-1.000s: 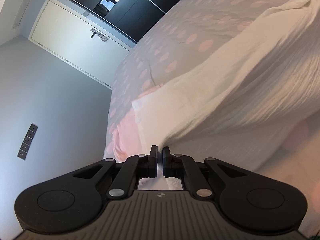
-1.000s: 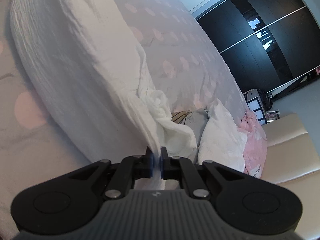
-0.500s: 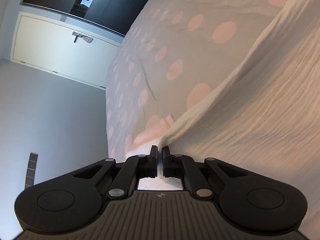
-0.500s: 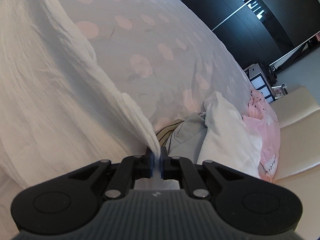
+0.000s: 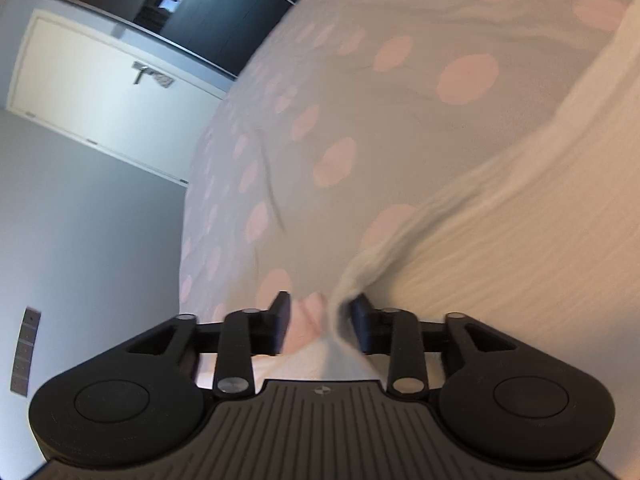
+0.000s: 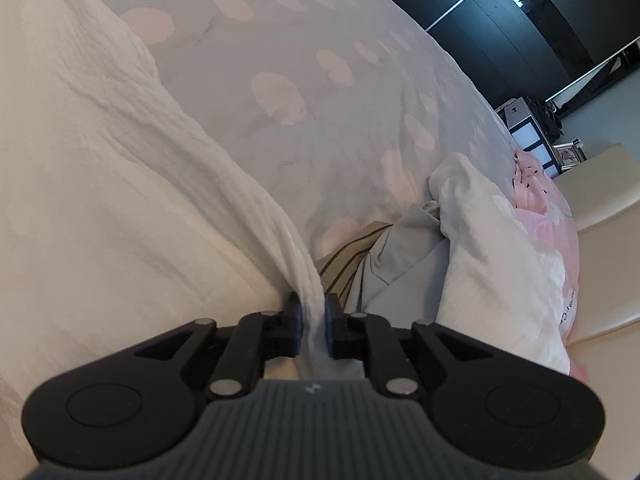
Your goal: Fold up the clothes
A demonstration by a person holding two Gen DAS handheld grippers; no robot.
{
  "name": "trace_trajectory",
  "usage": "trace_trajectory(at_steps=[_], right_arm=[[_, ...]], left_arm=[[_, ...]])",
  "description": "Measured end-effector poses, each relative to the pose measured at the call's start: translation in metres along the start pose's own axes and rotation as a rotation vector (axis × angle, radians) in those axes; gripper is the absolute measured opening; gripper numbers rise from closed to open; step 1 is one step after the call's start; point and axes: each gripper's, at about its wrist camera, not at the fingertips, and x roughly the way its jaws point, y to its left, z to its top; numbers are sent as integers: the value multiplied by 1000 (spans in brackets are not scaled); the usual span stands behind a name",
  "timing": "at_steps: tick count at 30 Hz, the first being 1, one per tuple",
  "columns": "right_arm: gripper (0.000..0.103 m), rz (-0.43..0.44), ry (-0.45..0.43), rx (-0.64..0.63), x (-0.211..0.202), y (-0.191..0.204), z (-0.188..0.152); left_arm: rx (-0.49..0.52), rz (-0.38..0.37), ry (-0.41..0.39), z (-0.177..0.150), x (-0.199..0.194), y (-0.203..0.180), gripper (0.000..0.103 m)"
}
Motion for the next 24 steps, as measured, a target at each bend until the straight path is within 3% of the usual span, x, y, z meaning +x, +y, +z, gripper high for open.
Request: trace_trajectory(at_steps=[2, 9, 12, 18, 24], right_arm=[[31, -20, -14, 9, -7, 0, 1], [40, -55, -58, 60, -33, -3, 1], [41, -56, -47, 59, -34, -1, 0], [41, -62, -20, 50, -33, 1, -1], [41, -45, -17, 115, -39, -11, -6]], left_arm=[[-86, -29, -32, -9, -17, 26, 51], [-377, -55, -37, -62, -63, 96, 66], [-425, -44, -31, -78, -68, 107, 67], [-482, 80, -1, -80, -65, 127, 65], [-559, 100, 3, -84, -61, 134, 65]])
